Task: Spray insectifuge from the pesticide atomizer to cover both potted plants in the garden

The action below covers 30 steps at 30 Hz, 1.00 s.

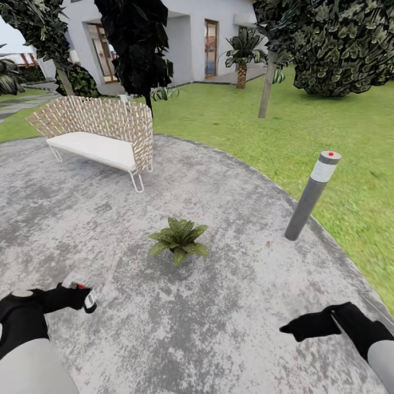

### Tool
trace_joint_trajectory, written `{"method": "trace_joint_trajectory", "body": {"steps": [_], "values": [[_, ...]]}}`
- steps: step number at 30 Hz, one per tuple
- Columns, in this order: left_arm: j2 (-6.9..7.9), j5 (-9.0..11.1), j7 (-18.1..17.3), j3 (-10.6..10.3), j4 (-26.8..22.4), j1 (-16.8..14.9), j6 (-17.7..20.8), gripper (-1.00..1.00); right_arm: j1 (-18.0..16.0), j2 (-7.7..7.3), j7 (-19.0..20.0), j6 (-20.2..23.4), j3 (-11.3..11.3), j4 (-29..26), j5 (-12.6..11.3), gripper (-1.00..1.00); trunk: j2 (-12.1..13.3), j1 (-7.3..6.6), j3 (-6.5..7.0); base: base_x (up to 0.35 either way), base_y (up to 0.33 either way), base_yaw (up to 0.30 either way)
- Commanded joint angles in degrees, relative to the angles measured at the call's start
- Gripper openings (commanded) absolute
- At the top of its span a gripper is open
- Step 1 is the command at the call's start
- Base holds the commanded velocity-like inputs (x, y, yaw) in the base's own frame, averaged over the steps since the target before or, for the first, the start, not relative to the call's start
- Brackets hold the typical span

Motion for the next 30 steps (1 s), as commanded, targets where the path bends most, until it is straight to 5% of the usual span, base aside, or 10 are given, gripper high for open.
{"method": "trace_joint_trajectory", "body": {"steps": [1,4,7,12,15,16,20,24,27,30], "values": [[-0.05,-0.02,0.83,1.77,1.29,-0.07,0.25,-1.00,-0.03,-1.12,0.19,-1.83,-0.80,2.91,-0.09,-1.00,-0.02,-0.01,-0.04,0.000,0.000,0.000],[-0.03,-0.05,5.11,7.33,6.16,0.04,-4.07,-1.00,-0.03,-5.11,-1.53,-8.44,-1.76,13.71,-0.13,-1.00,-0.02,-0.01,-0.04,0.000,0.000,0.000],[-0.07,-0.03,13.94,13.77,11.44,3.11,-10.55,-1.00,-0.03,-7.10,-10.02,-13.02,-1.98,19.35,-0.25,-1.00,-0.02,-0.01,-0.04,0.000,0.000,0.000],[-0.63,0.10,24.12,16.63,18.42,7.85,-15.03,-1.00,-0.03,-7.10,-27.44,-14.29,-2.04,20.21,-1.73,-1.00,-0.02,-0.01,-0.04,0.000,0.000,0.000],[-1.10,0.05,30.69,16.95,27.35,9.61,-18.44,-1.00,-0.03,-6.83,-32.17,-14.36,-2.11,20.38,-3.72,-1.00,-0.02,-0.01,-0.04,0.000,0.000,0.000],[-1.16,0.02,34.54,16.94,31.51,10.52,-19.94,-1.00,-0.03,-6.79,-32.67,-14.38,-2.12,20.37,-6.56,1.00,-0.02,-0.01,-0.04,0.000,0.000,0.000],[-1.18,-0.08,50.92,16.93,40.79,12.17,-21.66,-1.00,-0.03,-6.75,-33.21,-15.73,-2.13,20.40,-17.46,1.00,-0.02,-0.01,-0.04,0.000,0.000,0.000],[-1.14,-0.06,54.08,16.93,42.85,12.31,-21.80,-1.00,-0.03,-6.74,-33.89,-16.90,-2.13,20.42,-19.08,1.00,-0.02,-0.01,-0.04,0.000,0.000,0.000],[-1.17,0.09,54.60,16.94,43.24,12.33,-21.76,-1.00,-0.03,-6.74,-41.87,-17.56,-2.13,20.44,-19.34,1.00,-0.02,-0.01,-0.04,0.000,0.000,0.000],[-1.19,0.21,54.94,17.00,45.93,12.38,-21.75,-1.00,0.04,-6.72,-45.03,-21.55,-2.07,20.50,-19.41,1.00,-0.02,-0.01,-0.04,0.000,0.000,0.000]]}}
